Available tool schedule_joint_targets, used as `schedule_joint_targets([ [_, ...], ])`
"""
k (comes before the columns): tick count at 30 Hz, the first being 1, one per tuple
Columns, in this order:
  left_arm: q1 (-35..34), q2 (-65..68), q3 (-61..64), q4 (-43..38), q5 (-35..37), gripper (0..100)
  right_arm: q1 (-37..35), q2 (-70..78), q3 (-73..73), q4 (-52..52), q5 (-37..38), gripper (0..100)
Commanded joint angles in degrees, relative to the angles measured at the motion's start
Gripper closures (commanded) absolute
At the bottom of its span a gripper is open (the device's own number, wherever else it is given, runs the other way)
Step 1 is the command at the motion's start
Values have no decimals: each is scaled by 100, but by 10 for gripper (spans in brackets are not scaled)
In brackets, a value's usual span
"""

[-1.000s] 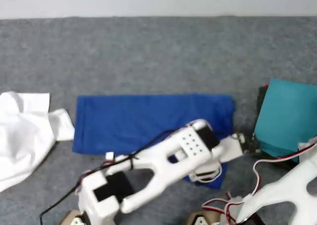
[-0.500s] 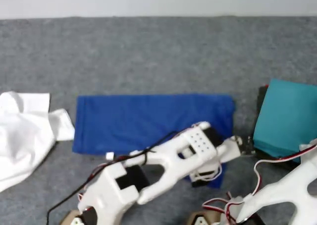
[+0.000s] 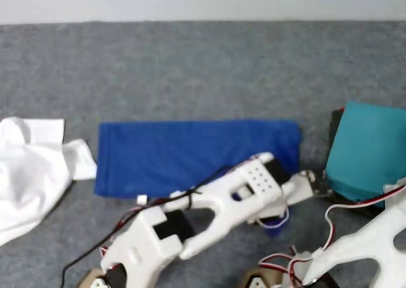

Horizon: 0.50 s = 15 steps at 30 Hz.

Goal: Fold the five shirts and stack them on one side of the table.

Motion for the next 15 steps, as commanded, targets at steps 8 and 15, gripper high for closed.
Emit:
schedule_joint_targets([
  [8,-791,-958,-374,-97,-308,986,22,-224,-264,189,9,990],
  [15,-1345,-914,-831,-264,-308,986,13,-180,-264,189,9,990],
])
